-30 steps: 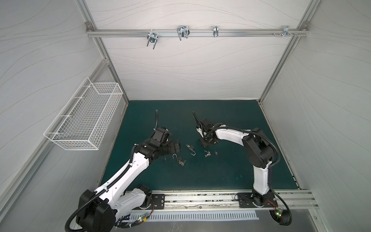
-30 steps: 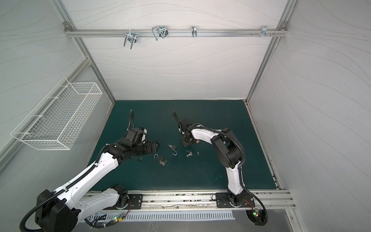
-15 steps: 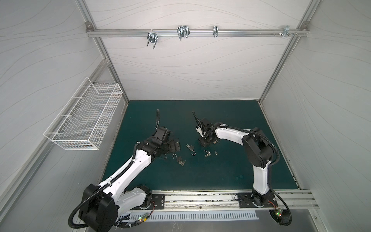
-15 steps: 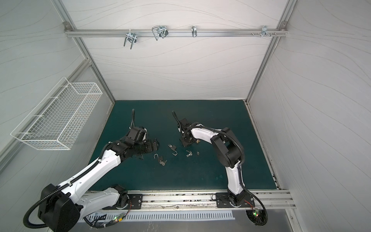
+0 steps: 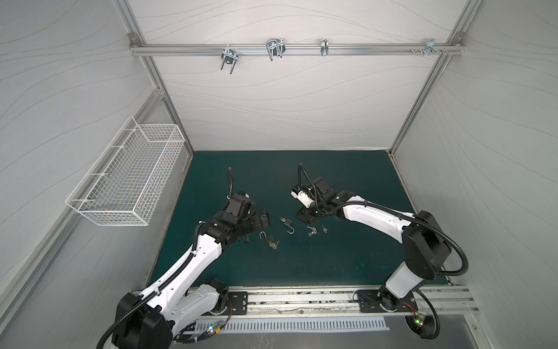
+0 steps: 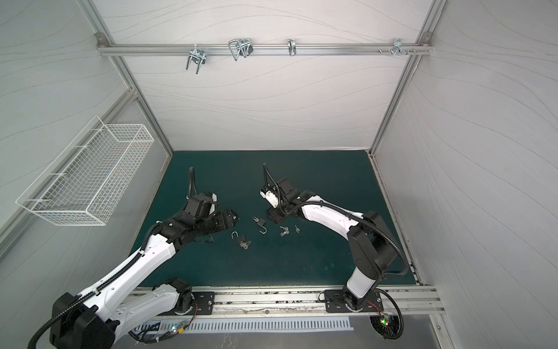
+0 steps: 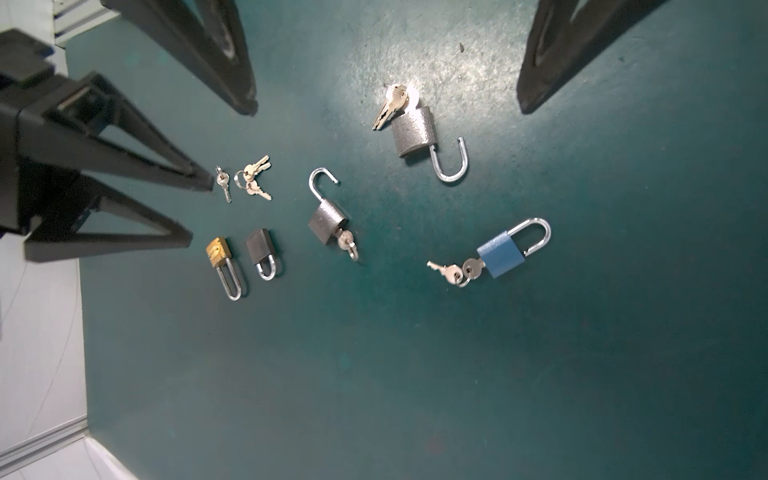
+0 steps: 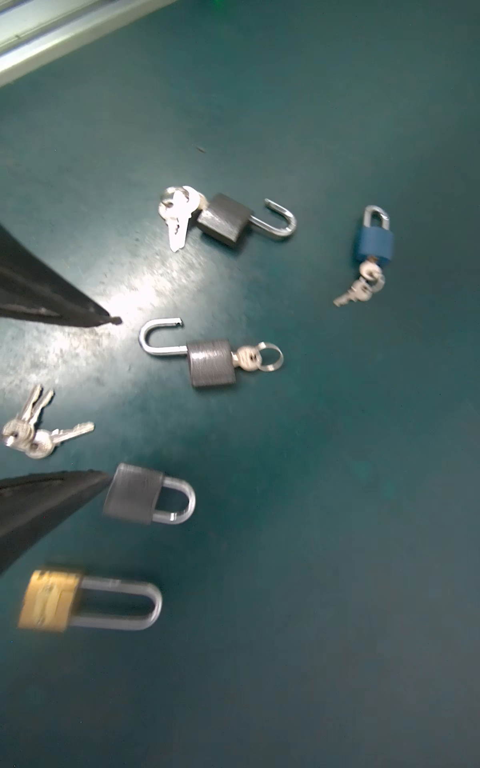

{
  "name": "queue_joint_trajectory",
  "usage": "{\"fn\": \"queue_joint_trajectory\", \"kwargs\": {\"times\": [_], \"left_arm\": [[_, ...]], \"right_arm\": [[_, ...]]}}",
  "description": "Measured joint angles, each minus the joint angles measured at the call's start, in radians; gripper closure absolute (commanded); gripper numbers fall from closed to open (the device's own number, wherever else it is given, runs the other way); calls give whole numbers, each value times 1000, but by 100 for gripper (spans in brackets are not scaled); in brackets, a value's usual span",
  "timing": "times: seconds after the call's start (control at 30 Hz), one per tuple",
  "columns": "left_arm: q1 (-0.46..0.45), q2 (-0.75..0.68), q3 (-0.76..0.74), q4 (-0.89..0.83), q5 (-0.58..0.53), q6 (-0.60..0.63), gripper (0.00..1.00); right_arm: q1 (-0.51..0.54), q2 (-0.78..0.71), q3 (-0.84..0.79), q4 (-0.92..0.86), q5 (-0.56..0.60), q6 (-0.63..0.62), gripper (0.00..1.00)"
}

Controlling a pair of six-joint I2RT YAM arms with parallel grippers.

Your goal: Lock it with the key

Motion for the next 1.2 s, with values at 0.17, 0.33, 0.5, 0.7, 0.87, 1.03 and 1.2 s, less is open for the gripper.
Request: {"fn": "queue_joint_trajectory", "kwargs": {"times": [0.17,0.33,0.5,0.7,0.87,1.03,1.2], "left_arm": [[146,-19,-105,90,143,-48,5],[320,-65,-194,163,290,-101,5],[366,-124,-197,170,357,-109,6],[384,-138,-197,169,391,-109,8],[385,-138,-197,168,400,-107,9],[386,-138,-197,164,402,-106,9],[387,-138,-197,151,401,-100,9]], "right_arm": [[37,68,8,-3,-5,-43,44],[69,158,76,-10,-3,-64,41],[79,249,189,-48,8,-80,39],[84,336,310,-133,51,-100,36],[91,396,391,-207,73,-106,35],[100,443,447,-255,86,-115,37],[105,480,485,-287,95,-121,40]]}}
